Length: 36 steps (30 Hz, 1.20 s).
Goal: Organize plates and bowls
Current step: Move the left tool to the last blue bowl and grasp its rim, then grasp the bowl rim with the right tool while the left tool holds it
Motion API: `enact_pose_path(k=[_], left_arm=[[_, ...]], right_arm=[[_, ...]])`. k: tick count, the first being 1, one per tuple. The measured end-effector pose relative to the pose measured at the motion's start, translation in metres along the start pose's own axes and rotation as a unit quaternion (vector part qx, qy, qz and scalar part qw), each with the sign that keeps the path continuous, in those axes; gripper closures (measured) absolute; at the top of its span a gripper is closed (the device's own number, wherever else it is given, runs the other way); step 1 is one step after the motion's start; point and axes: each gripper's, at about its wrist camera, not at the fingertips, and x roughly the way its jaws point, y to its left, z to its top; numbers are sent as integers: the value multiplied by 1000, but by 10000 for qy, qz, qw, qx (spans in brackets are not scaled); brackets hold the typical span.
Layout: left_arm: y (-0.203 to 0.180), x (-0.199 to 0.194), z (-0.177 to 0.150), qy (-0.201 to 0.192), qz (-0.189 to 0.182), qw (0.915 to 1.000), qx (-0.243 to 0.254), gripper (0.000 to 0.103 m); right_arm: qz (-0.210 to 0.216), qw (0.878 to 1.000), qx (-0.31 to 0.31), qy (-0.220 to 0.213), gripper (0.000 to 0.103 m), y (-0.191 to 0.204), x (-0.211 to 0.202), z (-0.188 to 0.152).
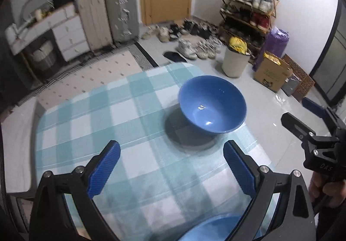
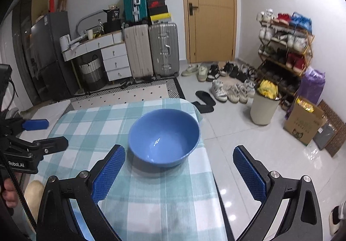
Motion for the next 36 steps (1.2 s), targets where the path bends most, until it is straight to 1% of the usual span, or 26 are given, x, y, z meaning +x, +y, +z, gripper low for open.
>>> enact_pose_path(k=[2,6,10,11,14,16,19,20,21,22,24,25,27,29,31,34,36], left_arm=[[2,24,15,229,-134,9996,-33,6],[6,71,38,609,-223,9978,-141,6],[-2,113,51,991,-196,9949,43,7],[-4,123,54,1070,-167,9941,69,9],[-8,143,61,1158,-167,9931,96,11],[-12,152,65,1183,-148,9927,178,16],[-12,165,67,1294,-245,9912,113,19],[-12,170,67,1347,-301,9904,111,33],[-13,173,67,1402,-317,9895,141,44],[-15,177,67,1455,-298,9887,216,59],[-16,179,67,1429,-387,9887,255,64],[-15,181,67,1433,-456,9884,228,73],[-12,184,68,1468,-529,9877,138,77],[-8,188,68,1516,-513,9870,119,88],[-5,191,67,1613,-536,9854,102,94],[-4,190,65,1659,-545,9845,125,94],[-6,188,64,1656,-487,9848,191,94]], right_arm=[[149,9996,140,183,1,-9,21,8],[347,9966,389,633,1,-26,68,15],[398,9941,539,856,1,-40,105,18],[396,9938,554,876,1,-42,111,19],[402,9926,594,984,1,-49,130,18],[407,9918,574,1071,1,-51,142,15],[407,9907,553,1173,1,-52,158,10],[406,9905,559,1188,1,-54,160,9],[372,9902,572,1216,1,-56,166,9],[318,9903,587,1219,1,-56,168,9],[147,9902,662,1218,1,-63,177,11],[134,9898,706,1233,1,-65,179,11],[196,9874,859,1313,1,-70,188,12],[271,9863,911,1347,1,-69,193,14],[310,9856,889,1405,1,-66,199,15],[380,9847,874,1459,1,-62,204,15],[397,9845,848,1485,1,-59,205,15]])
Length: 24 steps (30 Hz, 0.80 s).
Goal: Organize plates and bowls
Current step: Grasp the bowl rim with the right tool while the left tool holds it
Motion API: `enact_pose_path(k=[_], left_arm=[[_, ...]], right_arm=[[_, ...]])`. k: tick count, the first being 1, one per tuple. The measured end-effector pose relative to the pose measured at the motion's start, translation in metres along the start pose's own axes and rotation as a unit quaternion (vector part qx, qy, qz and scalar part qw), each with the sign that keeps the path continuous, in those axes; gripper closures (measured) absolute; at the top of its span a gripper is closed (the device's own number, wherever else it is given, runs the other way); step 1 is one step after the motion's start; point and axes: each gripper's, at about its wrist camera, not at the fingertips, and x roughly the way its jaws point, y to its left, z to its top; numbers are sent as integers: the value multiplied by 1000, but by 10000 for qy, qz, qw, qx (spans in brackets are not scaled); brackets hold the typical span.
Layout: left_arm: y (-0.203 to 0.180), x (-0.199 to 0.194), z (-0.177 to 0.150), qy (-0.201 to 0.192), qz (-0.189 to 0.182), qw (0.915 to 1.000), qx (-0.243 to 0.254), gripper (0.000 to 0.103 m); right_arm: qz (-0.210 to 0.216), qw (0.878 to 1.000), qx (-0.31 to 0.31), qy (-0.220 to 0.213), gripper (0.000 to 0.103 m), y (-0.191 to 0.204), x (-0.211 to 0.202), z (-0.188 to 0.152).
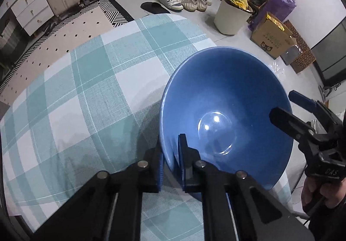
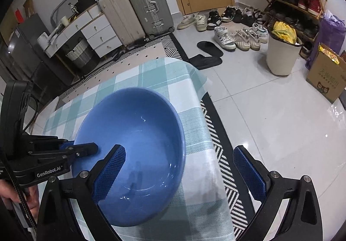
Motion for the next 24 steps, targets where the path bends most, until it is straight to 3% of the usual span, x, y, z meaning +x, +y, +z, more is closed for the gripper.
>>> enact_pose_path(k=[8,12,17,19,21,24], left_arm=[[3,-7,-20,111,58,9999,66,94],[7,-11,-33,186,103,9997,74,94],[13,-17,-51,216,175,9996,53,94],[15,-19,-57,217,210,9995,41,94],[17,-22,-65,232,214,9995,31,94],[21,-28,-76,265,216,9994,22,94]], right_arm=[[93,9998,-118,155,4,12,-1,-6],[206,9990,-295,279,19,24,-6,-14],[204,9973,-503,491,28,40,-7,-29],[185,9962,-602,601,36,46,-6,-35],[216,9942,-725,758,54,53,-4,-42],[269,9915,-869,935,56,65,-4,-54]])
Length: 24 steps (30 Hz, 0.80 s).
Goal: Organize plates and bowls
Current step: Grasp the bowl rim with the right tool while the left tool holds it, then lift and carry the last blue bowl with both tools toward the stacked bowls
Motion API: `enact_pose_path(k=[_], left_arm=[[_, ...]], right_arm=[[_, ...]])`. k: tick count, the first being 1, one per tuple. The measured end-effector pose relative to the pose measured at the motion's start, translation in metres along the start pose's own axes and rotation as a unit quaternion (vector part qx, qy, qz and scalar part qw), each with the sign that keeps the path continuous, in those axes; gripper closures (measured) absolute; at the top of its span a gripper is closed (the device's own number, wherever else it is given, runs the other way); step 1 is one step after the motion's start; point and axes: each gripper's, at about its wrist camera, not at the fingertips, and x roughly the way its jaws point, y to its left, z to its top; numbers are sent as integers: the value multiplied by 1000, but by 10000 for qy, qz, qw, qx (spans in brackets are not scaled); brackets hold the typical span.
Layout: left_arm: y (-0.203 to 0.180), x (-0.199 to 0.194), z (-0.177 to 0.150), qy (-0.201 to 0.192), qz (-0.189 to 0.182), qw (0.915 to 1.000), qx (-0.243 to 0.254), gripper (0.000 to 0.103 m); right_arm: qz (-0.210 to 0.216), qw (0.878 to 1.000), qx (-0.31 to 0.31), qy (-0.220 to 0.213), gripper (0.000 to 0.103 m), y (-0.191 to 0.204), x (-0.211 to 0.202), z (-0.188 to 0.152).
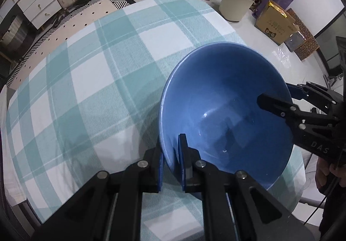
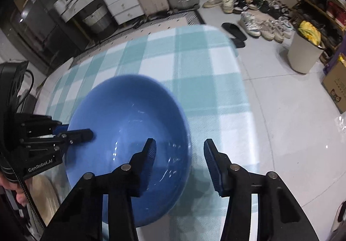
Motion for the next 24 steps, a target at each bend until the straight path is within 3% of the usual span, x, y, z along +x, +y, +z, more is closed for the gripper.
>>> enact_pose_path(k=[5,12,20,24], left_arm=[[11,-8,-21,30,-26,9999,-110,94],[25,-15,-47,-27,12,9995,-304,94],[29,-22,-69,-72,-59,9991,-409,93],[32,-24,-76,-66,-70,9985,-540,93]], right_arm=[[15,9999,-120,115,57,16,1,-13],[210,9984,-201,493,79,33,8,-29],[84,9975,-378,597,92,56,6,-34],[44,9975,-318,626,94,61,2,-31]])
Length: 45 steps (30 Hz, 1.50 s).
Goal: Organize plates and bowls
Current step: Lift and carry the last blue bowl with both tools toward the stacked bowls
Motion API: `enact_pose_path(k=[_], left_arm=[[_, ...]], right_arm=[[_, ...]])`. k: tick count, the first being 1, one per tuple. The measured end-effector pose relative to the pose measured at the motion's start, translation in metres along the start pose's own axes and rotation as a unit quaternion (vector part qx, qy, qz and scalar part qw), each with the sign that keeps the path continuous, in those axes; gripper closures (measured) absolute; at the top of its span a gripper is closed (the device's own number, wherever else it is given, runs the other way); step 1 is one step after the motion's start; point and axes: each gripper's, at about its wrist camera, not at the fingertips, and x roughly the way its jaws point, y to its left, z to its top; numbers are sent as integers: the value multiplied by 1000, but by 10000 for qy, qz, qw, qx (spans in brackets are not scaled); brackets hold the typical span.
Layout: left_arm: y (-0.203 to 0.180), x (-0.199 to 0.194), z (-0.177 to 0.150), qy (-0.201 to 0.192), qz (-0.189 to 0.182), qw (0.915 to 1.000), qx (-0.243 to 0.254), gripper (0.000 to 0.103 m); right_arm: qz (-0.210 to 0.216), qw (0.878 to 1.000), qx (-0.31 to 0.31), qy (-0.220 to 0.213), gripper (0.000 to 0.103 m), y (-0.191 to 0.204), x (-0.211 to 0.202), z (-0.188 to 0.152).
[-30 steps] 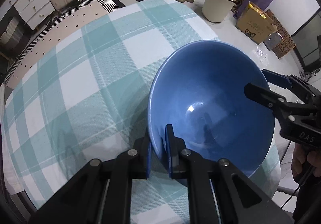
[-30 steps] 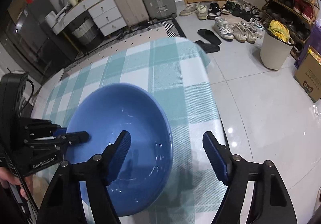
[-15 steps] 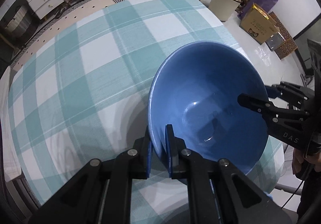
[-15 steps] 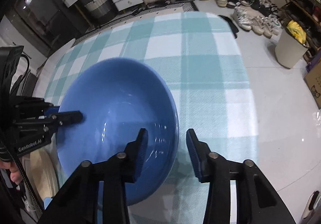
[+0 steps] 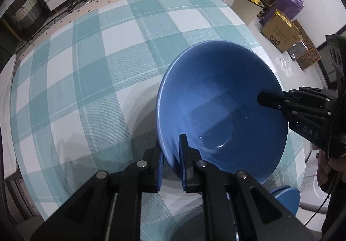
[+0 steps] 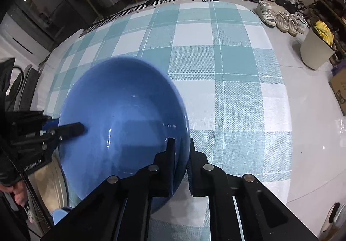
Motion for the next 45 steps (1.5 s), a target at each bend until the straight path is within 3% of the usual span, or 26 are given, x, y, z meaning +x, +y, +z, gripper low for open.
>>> enact_pose_path(k=[8,15,23,27,33,45], left_arm=[[9,-5,-15,22,-65,9999,-114,92],[14,1,-24,145,-83,9998,-131,91],[17,-4,-28,0,-137,9999,-86,88],[17,-4,-30,27,-141,9999,5,88],[22,-2,-29,184,-441,9987,-160,88],[17,-44,-24,-161,-461,9987,-115,89]], right_arm=[[155,9999,-5,61,94,11,-5,-1],[44,9997,-120,223,94,22,4,-2],[-148,9981,-301,512,94,30,20,-3],[-66,9984,-275,491,93,31,20,-3],[178,9990,-120,404,94,28,14,0],[344,9994,53,32,96,30,-27,14]])
